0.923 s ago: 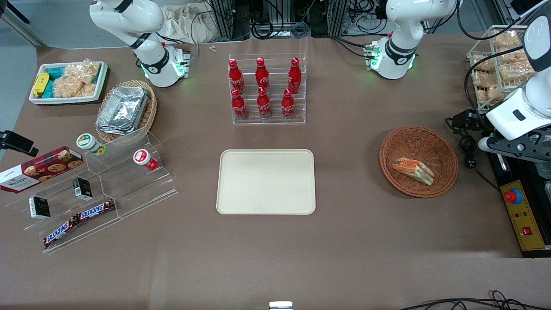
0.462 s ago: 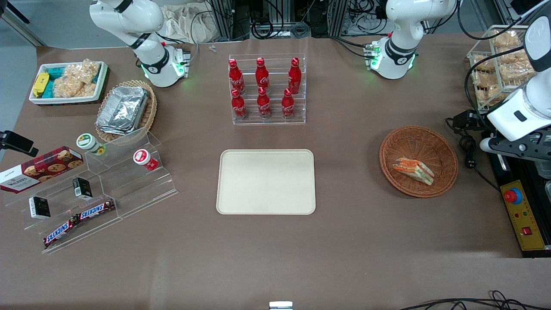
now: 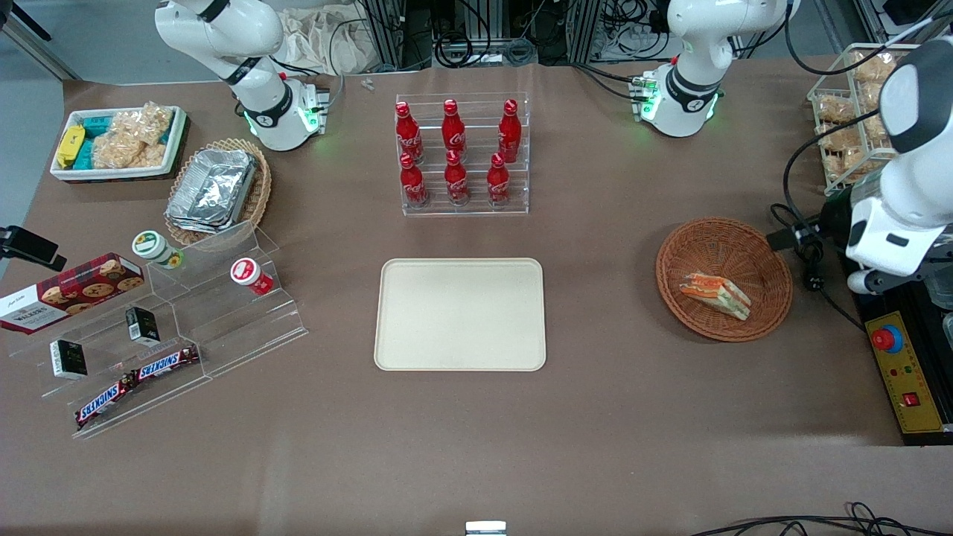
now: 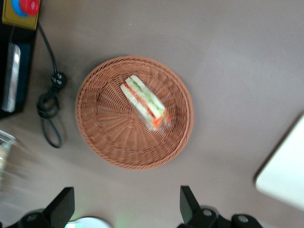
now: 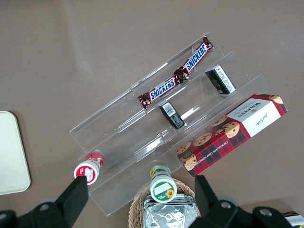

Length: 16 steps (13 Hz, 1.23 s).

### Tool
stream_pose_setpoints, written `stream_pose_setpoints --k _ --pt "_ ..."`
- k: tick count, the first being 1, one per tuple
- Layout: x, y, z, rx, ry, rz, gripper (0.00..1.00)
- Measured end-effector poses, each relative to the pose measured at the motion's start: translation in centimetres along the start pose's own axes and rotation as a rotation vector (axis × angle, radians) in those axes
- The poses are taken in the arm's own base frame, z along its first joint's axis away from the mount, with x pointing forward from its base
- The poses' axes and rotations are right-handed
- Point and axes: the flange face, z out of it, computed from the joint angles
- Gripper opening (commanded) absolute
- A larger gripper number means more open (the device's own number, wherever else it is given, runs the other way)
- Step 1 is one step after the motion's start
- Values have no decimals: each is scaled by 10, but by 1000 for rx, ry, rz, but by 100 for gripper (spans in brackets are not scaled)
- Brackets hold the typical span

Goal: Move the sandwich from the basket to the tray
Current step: 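Move the left gripper over the wicker basket and lower toward the sandwich, then close the left gripper on the wrapped sandwich in the basket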

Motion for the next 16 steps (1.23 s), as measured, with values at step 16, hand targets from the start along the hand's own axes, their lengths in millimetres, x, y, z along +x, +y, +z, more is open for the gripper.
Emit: stream_pose_setpoints --k 16 --pt "18 19 199 -35 76 -739 100"
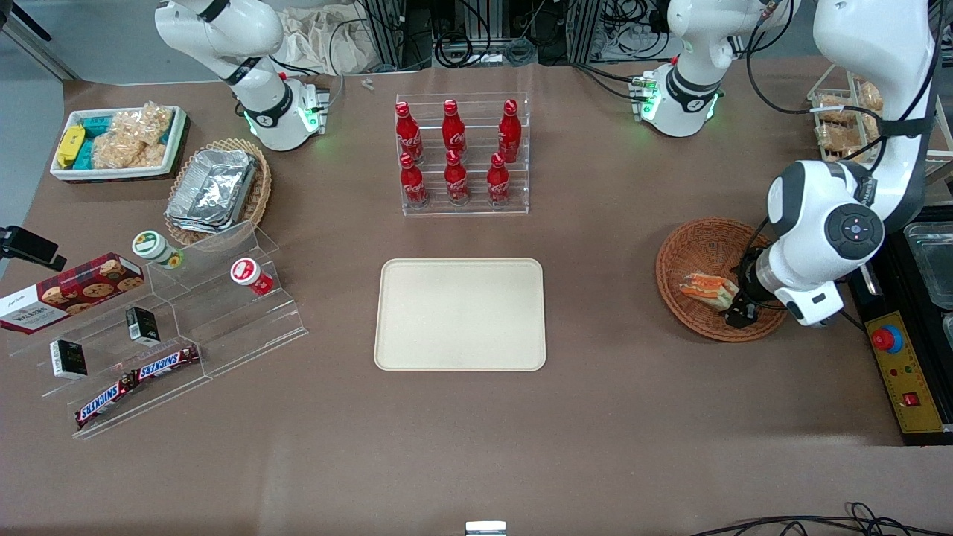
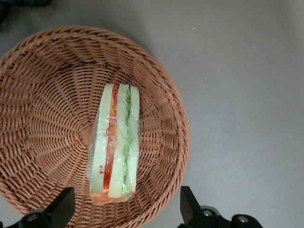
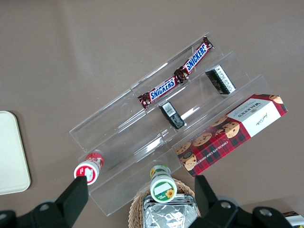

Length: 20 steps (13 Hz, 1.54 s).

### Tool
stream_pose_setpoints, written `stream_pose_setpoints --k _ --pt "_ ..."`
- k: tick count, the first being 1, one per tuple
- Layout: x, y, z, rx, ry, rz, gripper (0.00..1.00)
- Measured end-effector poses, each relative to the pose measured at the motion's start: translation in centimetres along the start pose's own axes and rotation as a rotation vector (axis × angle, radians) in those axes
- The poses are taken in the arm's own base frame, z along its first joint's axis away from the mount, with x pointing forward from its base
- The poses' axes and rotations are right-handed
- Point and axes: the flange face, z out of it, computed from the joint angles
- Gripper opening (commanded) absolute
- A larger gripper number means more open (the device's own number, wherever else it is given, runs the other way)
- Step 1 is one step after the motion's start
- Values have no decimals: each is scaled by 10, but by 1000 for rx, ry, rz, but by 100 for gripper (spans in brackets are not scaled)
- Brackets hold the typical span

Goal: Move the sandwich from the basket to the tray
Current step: 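Close the left gripper on the wrapped sandwich in the basket, then lift the sandwich with the left gripper and carry it toward the cream tray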

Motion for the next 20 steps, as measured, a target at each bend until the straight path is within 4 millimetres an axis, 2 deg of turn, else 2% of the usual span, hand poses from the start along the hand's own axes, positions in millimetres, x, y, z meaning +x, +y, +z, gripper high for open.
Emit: stream_pose_setpoints --k 6,11,12,13,14,20 --pt "-6 -12 38 38 -20 -14 100" --pt "-6 -14 54 45 -16 -6 98" --pt "-6 -14 57 45 -16 -5 80" --pt "-6 -13 60 43 -18 -5 45" --pt "-6 -13 64 42 -19 -10 0" --pt "-5 -12 68 41 -21 -28 0"
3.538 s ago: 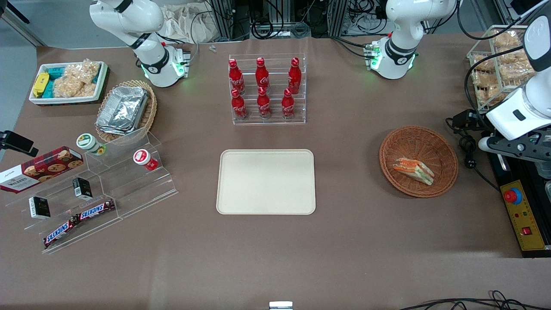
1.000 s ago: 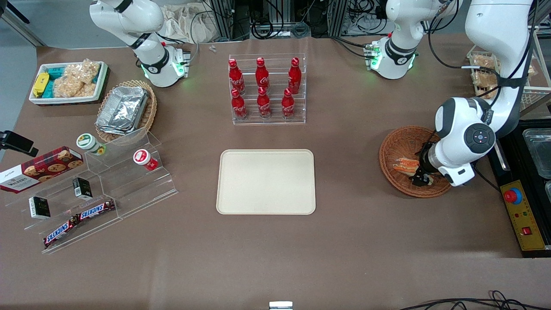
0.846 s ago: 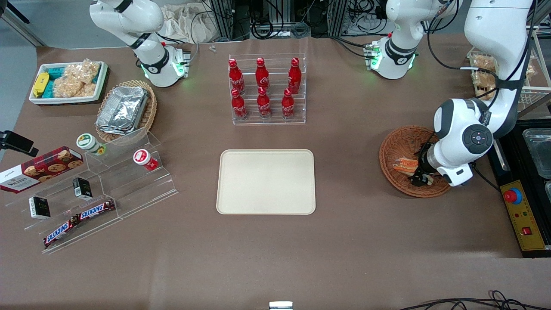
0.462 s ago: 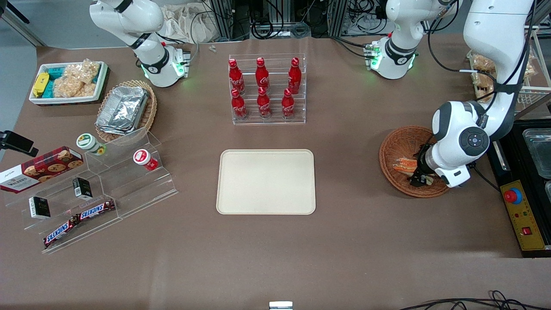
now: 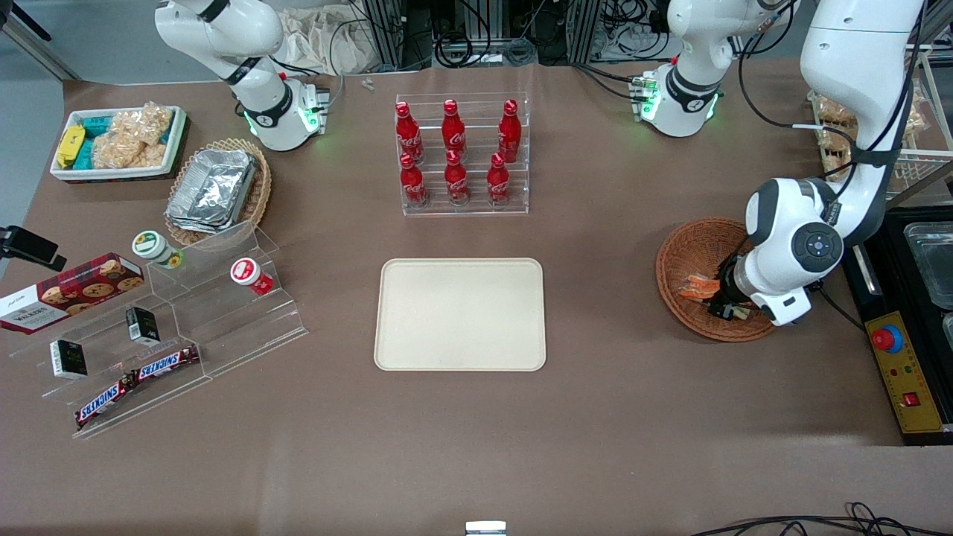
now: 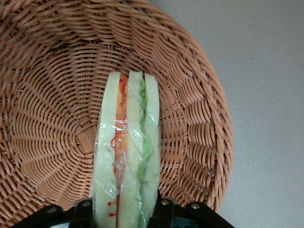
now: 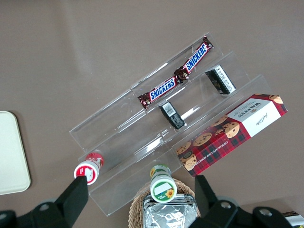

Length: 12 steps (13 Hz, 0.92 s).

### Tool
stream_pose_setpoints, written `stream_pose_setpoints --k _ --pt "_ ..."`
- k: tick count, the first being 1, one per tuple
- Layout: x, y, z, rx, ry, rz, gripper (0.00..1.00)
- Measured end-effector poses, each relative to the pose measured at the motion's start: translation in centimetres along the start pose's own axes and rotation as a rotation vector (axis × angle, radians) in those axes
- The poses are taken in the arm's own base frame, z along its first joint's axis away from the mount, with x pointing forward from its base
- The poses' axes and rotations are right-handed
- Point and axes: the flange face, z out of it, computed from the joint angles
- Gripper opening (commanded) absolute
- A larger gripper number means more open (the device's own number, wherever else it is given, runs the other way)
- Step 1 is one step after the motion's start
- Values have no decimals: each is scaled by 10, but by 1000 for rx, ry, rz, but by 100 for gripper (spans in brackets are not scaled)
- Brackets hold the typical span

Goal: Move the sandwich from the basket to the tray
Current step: 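Lift the sandwich with the left gripper and carry it toward the cream tray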

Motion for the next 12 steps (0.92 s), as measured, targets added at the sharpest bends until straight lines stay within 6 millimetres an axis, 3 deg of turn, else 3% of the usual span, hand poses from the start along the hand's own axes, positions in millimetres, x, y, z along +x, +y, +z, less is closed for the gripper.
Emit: stream_pose_setpoints --k 4,7,9,12 --pt "4 3 -6 -14 5 -7 0" --pt "12 14 -30 -7 15 -6 0" --pt "21 24 -68 40 19 39 0" --pt "32 34 -150 82 19 173 0"
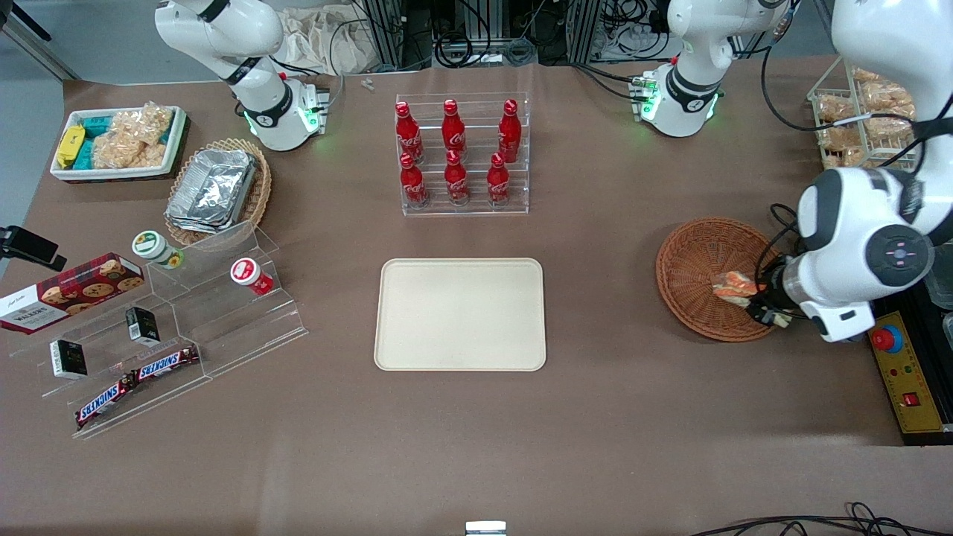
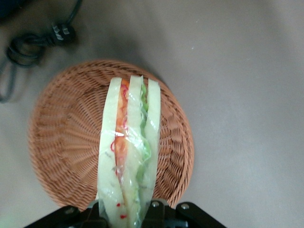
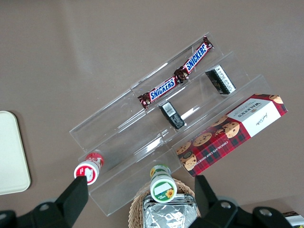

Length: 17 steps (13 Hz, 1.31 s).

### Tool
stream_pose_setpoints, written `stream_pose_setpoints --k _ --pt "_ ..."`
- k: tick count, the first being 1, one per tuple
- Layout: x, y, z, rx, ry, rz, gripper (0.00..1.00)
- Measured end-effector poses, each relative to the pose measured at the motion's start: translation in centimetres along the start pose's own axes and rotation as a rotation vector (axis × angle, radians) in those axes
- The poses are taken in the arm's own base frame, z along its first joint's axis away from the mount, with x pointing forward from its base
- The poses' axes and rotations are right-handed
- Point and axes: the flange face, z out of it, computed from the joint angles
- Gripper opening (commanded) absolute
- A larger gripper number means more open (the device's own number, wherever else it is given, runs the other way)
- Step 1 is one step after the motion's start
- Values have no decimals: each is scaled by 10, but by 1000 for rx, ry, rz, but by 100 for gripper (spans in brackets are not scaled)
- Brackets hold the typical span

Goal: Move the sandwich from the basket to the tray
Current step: 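Lift the sandwich with the left gripper and carry it toward the cream tray, then lower the held sandwich onto the cream tray with the left gripper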

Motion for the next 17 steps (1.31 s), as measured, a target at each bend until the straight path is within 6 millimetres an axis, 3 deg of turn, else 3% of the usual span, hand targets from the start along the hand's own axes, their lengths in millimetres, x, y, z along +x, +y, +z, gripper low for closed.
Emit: stream_pose_setpoints --k 2,4,6,8,10,12,15,17 --pt "-5 1 -57 -4 -11 107 0" --pt "-28 10 -112 -64 -9 221 0" --pt "-76 25 -155 -139 1 406 0" --pt "-142 42 -168 -168 2 646 0" --pt "-203 62 -156 -175 -32 802 0" --pt "-249 90 -131 -212 -59 894 0" --pt "-321 137 -57 -190 -9 916 0" --pt "-358 156 -3 -164 -14 916 0"
